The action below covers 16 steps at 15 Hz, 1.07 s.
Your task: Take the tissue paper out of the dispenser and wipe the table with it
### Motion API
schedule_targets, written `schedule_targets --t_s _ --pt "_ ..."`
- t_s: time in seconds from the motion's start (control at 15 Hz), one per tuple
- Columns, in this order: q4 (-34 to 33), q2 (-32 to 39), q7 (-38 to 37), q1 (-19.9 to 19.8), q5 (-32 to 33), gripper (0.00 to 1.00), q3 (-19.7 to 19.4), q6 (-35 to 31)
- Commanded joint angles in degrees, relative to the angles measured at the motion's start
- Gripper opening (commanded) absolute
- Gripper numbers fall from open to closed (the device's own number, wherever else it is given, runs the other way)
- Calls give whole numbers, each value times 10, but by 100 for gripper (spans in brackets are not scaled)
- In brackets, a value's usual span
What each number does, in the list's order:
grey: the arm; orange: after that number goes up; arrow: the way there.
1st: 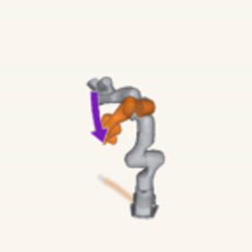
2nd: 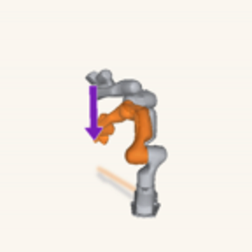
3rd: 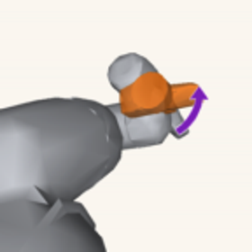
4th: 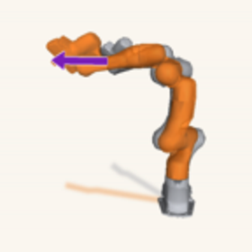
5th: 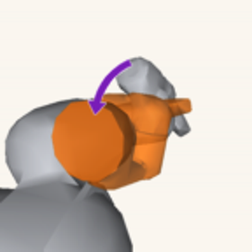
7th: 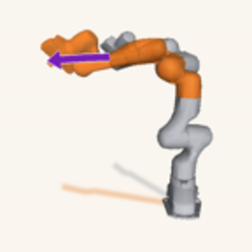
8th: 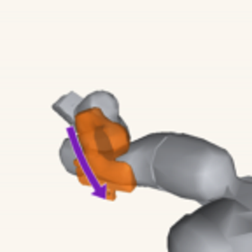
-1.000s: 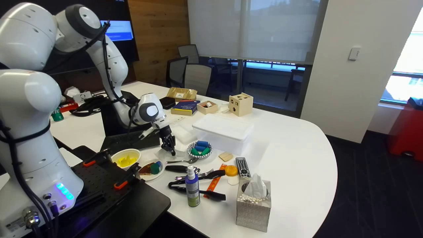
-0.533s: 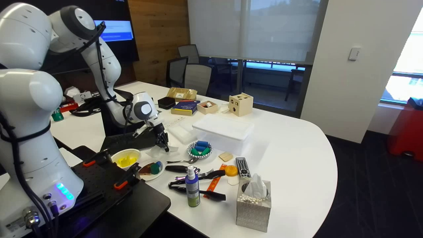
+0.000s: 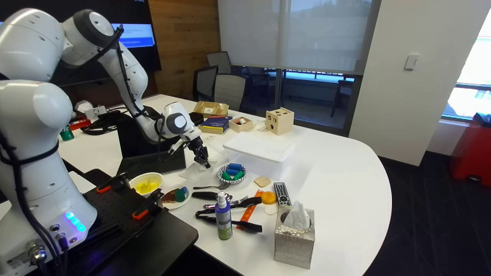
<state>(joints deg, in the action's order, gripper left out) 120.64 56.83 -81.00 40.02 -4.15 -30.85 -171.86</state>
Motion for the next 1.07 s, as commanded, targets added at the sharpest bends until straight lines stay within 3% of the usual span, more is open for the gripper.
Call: schedule_targets --t_s 0.0,0.6,1.0 --pt "-21 26 12 -19 -4 0 -23 6" --pt "40 38 33 -22 -5 0 8 -2" --pt "41 7 61 -24 -8 0 37 12"
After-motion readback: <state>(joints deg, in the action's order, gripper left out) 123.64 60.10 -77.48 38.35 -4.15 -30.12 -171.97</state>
